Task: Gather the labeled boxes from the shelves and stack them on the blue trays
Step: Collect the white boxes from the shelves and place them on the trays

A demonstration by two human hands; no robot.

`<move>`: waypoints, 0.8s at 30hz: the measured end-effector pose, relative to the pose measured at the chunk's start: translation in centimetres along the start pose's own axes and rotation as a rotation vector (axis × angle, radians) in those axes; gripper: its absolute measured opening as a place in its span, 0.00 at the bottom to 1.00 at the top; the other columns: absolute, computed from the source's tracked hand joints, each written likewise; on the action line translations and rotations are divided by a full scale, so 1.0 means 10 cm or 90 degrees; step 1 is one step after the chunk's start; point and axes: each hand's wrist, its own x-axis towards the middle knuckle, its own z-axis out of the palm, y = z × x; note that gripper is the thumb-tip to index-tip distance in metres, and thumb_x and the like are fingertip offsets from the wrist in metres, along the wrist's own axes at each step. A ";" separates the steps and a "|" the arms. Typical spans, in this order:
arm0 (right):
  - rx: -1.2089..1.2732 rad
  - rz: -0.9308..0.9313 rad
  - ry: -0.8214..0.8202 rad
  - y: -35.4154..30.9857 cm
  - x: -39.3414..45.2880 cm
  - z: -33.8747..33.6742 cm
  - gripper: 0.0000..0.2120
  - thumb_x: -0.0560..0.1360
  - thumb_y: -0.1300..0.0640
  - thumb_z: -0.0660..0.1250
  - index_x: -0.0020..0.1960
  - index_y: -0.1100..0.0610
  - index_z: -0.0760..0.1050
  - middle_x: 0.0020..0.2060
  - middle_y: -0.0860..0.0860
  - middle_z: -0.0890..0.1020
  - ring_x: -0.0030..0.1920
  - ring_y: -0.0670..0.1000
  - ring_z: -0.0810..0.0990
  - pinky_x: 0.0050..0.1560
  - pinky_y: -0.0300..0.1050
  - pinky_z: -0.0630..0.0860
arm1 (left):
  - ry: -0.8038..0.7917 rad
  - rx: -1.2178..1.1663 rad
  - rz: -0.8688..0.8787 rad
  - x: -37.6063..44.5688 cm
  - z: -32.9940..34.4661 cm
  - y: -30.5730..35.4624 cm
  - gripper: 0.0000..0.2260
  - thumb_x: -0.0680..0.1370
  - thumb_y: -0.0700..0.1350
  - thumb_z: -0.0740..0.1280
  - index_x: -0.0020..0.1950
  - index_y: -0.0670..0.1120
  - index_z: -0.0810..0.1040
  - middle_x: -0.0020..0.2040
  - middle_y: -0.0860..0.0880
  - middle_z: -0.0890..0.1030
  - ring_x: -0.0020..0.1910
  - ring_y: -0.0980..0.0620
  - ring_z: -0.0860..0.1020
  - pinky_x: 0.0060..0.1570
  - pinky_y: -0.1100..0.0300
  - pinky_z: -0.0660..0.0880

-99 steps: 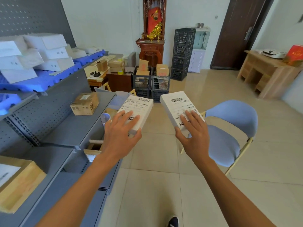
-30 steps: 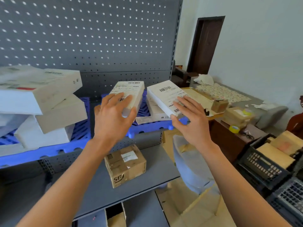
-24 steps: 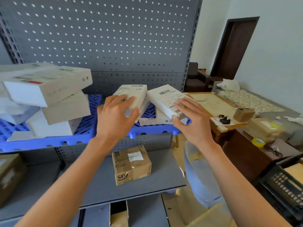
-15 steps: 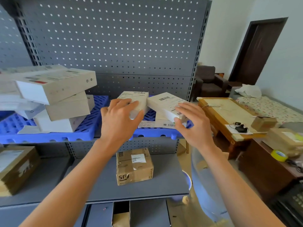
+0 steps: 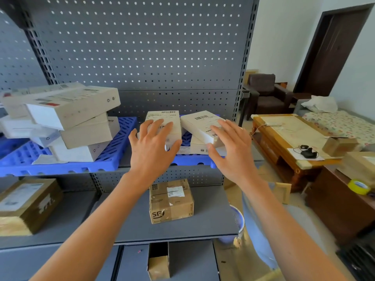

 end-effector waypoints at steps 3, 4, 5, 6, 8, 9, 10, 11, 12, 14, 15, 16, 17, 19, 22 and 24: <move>-0.045 0.003 -0.008 -0.10 0.00 -0.02 0.21 0.79 0.45 0.64 0.69 0.52 0.74 0.72 0.50 0.71 0.75 0.53 0.65 0.71 0.65 0.63 | 0.000 -0.009 0.018 -0.03 -0.12 -0.02 0.24 0.79 0.60 0.65 0.73 0.51 0.73 0.73 0.49 0.72 0.75 0.44 0.65 0.68 0.34 0.63; -0.050 0.006 -0.007 -0.14 -0.01 -0.03 0.21 0.79 0.45 0.64 0.69 0.52 0.75 0.72 0.50 0.72 0.74 0.53 0.65 0.71 0.63 0.64 | 0.000 -0.015 0.027 -0.05 -0.16 -0.03 0.24 0.79 0.60 0.65 0.73 0.51 0.72 0.74 0.49 0.72 0.75 0.44 0.65 0.69 0.35 0.64; -0.055 0.014 -0.006 -0.19 -0.03 -0.05 0.20 0.79 0.46 0.65 0.68 0.52 0.75 0.72 0.50 0.72 0.74 0.53 0.66 0.71 0.60 0.65 | -0.001 -0.022 0.036 -0.08 -0.21 -0.04 0.24 0.79 0.59 0.65 0.73 0.51 0.72 0.74 0.48 0.72 0.75 0.44 0.65 0.69 0.35 0.64; -0.061 0.025 -0.004 -0.25 -0.04 -0.07 0.19 0.79 0.47 0.66 0.67 0.52 0.76 0.71 0.50 0.73 0.73 0.53 0.67 0.70 0.57 0.65 | -0.004 -0.027 0.045 -0.11 -0.26 -0.06 0.24 0.79 0.58 0.65 0.74 0.51 0.71 0.74 0.48 0.72 0.75 0.44 0.65 0.69 0.36 0.65; -0.078 0.047 -0.003 -0.38 -0.07 -0.10 0.18 0.79 0.49 0.67 0.67 0.53 0.77 0.71 0.51 0.74 0.72 0.53 0.68 0.69 0.54 0.66 | -0.008 -0.040 0.061 -0.21 -0.35 -0.11 0.25 0.79 0.57 0.66 0.74 0.50 0.71 0.74 0.48 0.72 0.75 0.44 0.66 0.69 0.38 0.65; -0.086 0.055 -0.004 -0.46 -0.08 -0.11 0.18 0.78 0.50 0.68 0.67 0.53 0.77 0.71 0.51 0.74 0.72 0.53 0.69 0.69 0.54 0.66 | -0.007 -0.049 0.068 -0.28 -0.40 -0.15 0.24 0.79 0.56 0.67 0.74 0.49 0.71 0.73 0.48 0.73 0.74 0.44 0.66 0.68 0.38 0.66; -0.092 0.061 -0.006 -0.56 -0.10 -0.12 0.18 0.78 0.51 0.68 0.67 0.54 0.77 0.70 0.52 0.74 0.71 0.54 0.69 0.69 0.55 0.66 | -0.006 -0.057 0.075 -0.35 -0.45 -0.20 0.24 0.79 0.55 0.68 0.74 0.49 0.71 0.73 0.48 0.73 0.74 0.44 0.67 0.68 0.38 0.66; -0.093 0.064 -0.006 -0.66 -0.11 -0.13 0.17 0.78 0.52 0.68 0.66 0.54 0.77 0.70 0.52 0.75 0.71 0.54 0.70 0.69 0.55 0.67 | -0.008 -0.064 0.078 -0.42 -0.51 -0.25 0.25 0.79 0.55 0.68 0.74 0.49 0.71 0.73 0.48 0.74 0.74 0.44 0.67 0.68 0.39 0.66; -0.087 0.062 -0.006 -0.78 -0.13 -0.14 0.17 0.78 0.53 0.68 0.66 0.55 0.78 0.69 0.51 0.75 0.70 0.54 0.70 0.69 0.55 0.67 | -0.013 -0.066 0.079 -0.49 -0.58 -0.31 0.25 0.79 0.54 0.68 0.73 0.48 0.72 0.73 0.48 0.74 0.74 0.44 0.67 0.68 0.40 0.66; -0.049 0.056 -0.019 -1.06 -0.16 -0.12 0.16 0.79 0.55 0.68 0.66 0.56 0.78 0.68 0.51 0.77 0.69 0.54 0.71 0.68 0.53 0.69 | -0.027 -0.069 0.073 -0.63 -0.75 -0.46 0.24 0.79 0.55 0.68 0.73 0.48 0.73 0.72 0.48 0.74 0.73 0.44 0.68 0.67 0.40 0.67; -0.019 0.057 -0.036 -1.22 -0.19 -0.10 0.16 0.79 0.56 0.68 0.66 0.57 0.78 0.67 0.52 0.77 0.69 0.54 0.71 0.67 0.52 0.69 | -0.034 -0.070 0.070 -0.72 -0.84 -0.55 0.23 0.79 0.55 0.68 0.72 0.48 0.74 0.71 0.49 0.75 0.73 0.44 0.68 0.67 0.40 0.68; 0.009 0.063 -0.056 -1.39 -0.21 -0.08 0.16 0.79 0.57 0.67 0.66 0.58 0.78 0.67 0.52 0.77 0.69 0.54 0.71 0.67 0.51 0.70 | -0.040 -0.069 0.065 -0.80 -0.93 -0.65 0.22 0.79 0.55 0.67 0.71 0.48 0.74 0.69 0.49 0.77 0.72 0.44 0.69 0.66 0.40 0.69; 0.031 0.073 -0.077 -1.55 -0.23 -0.04 0.16 0.79 0.57 0.67 0.66 0.58 0.78 0.67 0.52 0.78 0.69 0.53 0.71 0.67 0.51 0.71 | -0.049 -0.069 0.058 -0.89 -1.02 -0.76 0.22 0.79 0.55 0.67 0.71 0.48 0.75 0.67 0.49 0.78 0.71 0.45 0.70 0.65 0.41 0.70; 0.051 0.097 -0.119 -1.89 -0.30 0.03 0.17 0.80 0.55 0.66 0.67 0.57 0.77 0.67 0.52 0.78 0.70 0.52 0.71 0.68 0.51 0.71 | -0.073 -0.063 0.039 -1.07 -1.21 -1.00 0.22 0.80 0.56 0.65 0.71 0.48 0.74 0.65 0.49 0.79 0.70 0.46 0.71 0.65 0.44 0.70; 0.064 0.098 -0.182 -2.40 -0.44 0.16 0.18 0.81 0.52 0.64 0.69 0.55 0.76 0.68 0.50 0.77 0.71 0.50 0.70 0.69 0.49 0.69 | -0.109 -0.045 -0.006 -1.36 -1.49 -1.38 0.22 0.81 0.57 0.64 0.73 0.50 0.73 0.67 0.49 0.79 0.70 0.46 0.72 0.65 0.45 0.69; 0.077 0.088 -0.212 -2.74 -0.52 0.24 0.18 0.82 0.51 0.63 0.70 0.54 0.75 0.69 0.49 0.76 0.72 0.50 0.69 0.69 0.47 0.67 | -0.127 -0.026 -0.033 -1.58 -1.69 -1.63 0.23 0.81 0.58 0.63 0.74 0.51 0.71 0.68 0.49 0.78 0.70 0.45 0.71 0.66 0.44 0.68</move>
